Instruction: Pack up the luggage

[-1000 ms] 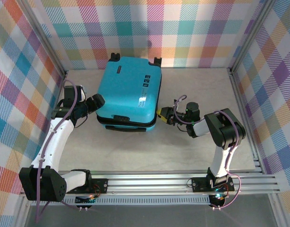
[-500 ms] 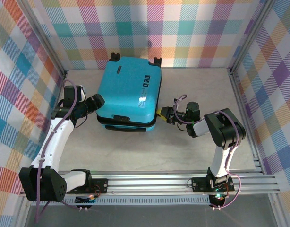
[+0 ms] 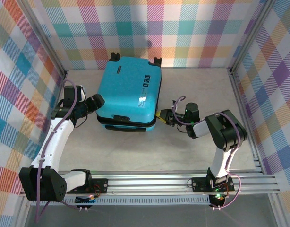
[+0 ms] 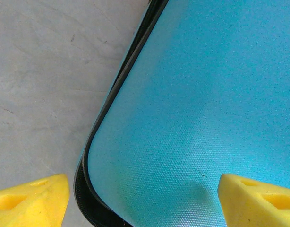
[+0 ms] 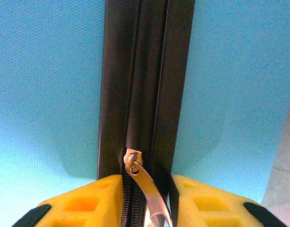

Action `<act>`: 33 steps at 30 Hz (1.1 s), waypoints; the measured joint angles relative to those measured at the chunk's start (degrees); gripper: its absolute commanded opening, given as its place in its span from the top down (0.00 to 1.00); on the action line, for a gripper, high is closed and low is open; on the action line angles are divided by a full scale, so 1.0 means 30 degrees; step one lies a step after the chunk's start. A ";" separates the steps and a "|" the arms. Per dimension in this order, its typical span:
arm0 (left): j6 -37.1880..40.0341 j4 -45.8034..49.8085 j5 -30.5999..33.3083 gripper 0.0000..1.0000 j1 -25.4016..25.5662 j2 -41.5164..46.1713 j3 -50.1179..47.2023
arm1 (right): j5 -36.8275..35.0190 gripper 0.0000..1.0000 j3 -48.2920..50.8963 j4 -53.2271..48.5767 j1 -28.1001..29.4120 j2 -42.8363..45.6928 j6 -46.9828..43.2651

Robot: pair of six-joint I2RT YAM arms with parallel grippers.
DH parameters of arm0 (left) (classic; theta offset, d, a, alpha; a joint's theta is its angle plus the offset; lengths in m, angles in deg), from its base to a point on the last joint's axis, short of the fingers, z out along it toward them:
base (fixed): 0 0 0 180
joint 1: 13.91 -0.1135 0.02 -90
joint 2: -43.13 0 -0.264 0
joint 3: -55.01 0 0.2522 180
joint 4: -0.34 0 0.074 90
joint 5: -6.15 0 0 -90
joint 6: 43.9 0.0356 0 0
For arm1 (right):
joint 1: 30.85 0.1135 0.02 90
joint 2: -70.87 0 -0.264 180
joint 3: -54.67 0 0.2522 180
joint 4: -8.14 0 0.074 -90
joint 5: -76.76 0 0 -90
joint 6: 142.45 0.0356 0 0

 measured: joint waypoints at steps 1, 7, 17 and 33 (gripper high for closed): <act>0.0000 0.0000 -0.0007 0.18 0.0000 0.0000 0.0000 | -0.0036 0.76 0.0007 -0.0153 0.0000 0.0000 -0.0102; 0.0000 0.0000 -0.0007 0.18 0.0000 0.0015 0.0000 | -0.0240 0.90 0.0153 -0.1268 0.0000 0.0889 -0.0867; -0.0182 0.0007 0.0546 0.18 0.0000 0.1406 -0.1384 | -0.1122 1.00 0.0168 -0.5289 0.0117 0.3111 -0.3016; -0.2739 0.0000 0.1231 0.41 0.1326 0.8473 -0.6900 | -0.0707 1.00 -0.0073 -1.0112 0.0226 0.5093 -0.5355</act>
